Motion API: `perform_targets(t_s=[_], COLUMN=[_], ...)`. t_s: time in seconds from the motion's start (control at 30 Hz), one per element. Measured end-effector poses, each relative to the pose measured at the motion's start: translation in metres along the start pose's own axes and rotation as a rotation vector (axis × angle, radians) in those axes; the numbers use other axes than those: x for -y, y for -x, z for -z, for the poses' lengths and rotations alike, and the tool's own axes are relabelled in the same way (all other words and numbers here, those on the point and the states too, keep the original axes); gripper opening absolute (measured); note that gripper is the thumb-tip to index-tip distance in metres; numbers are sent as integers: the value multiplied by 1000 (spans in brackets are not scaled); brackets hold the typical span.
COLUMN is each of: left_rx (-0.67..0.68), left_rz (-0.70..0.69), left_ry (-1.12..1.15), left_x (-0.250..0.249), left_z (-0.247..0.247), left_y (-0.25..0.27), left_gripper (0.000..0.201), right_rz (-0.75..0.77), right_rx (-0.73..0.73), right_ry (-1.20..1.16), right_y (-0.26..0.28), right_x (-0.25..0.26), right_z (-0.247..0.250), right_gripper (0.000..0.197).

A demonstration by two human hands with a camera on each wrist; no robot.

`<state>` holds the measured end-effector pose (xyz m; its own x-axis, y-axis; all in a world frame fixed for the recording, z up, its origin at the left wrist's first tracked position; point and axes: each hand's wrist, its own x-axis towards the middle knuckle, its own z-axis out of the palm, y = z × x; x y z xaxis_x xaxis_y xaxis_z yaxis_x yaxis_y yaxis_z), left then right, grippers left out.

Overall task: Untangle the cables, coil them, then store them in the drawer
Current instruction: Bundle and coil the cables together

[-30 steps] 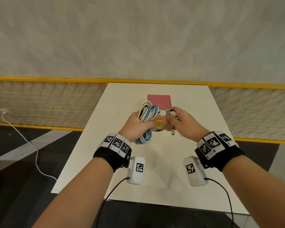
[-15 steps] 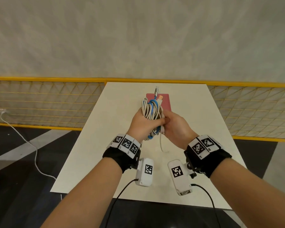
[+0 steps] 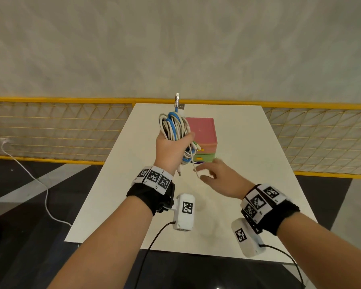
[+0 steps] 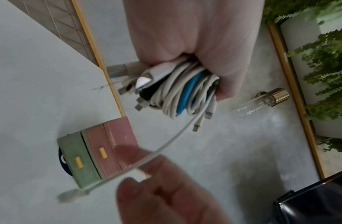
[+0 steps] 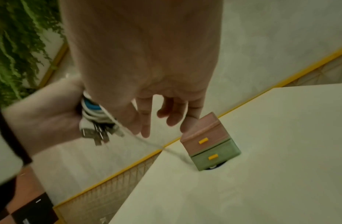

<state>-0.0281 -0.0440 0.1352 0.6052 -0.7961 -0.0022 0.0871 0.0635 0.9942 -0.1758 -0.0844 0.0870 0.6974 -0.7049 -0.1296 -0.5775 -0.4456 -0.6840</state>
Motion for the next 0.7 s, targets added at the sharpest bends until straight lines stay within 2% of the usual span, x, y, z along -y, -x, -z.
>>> perform_targets(t_s=[0.07,0.17,0.27,0.33,0.4,0.47,0.57,0.7], left_rx=[26,66,82,140,189,226,234,222], left_rz=[5,7,21,43,68,79,98,101], left_ry=[22,20,-43,-125,-172,-182,-203,-205], left_x=[-3,-4,-2,2,7,11,19,26], left_z=[-1,-3,0,2,3,0,-5,-13], left_y=[3,4,2,1,1,4,6,6], left_gripper=[26,30,17,16,15,21,26,26], right_rz=[-56,-164,-190,-138,-79,-19,23,113], right_rx=[76,124,-100,-278,-362,-378,-382,-350], right_ry=[-117,-427,-588,-578,-598,-622,-538,-442], right_y=[0,-4,-8,-9,-8,-6,-5,-2], right_x=[-6,-5,-6,-7,-6,-1,3,3], right_z=[-8,-12,-10,-5,-1,1,0,0], right_gripper=[23,28,28,24,24,29,42,26])
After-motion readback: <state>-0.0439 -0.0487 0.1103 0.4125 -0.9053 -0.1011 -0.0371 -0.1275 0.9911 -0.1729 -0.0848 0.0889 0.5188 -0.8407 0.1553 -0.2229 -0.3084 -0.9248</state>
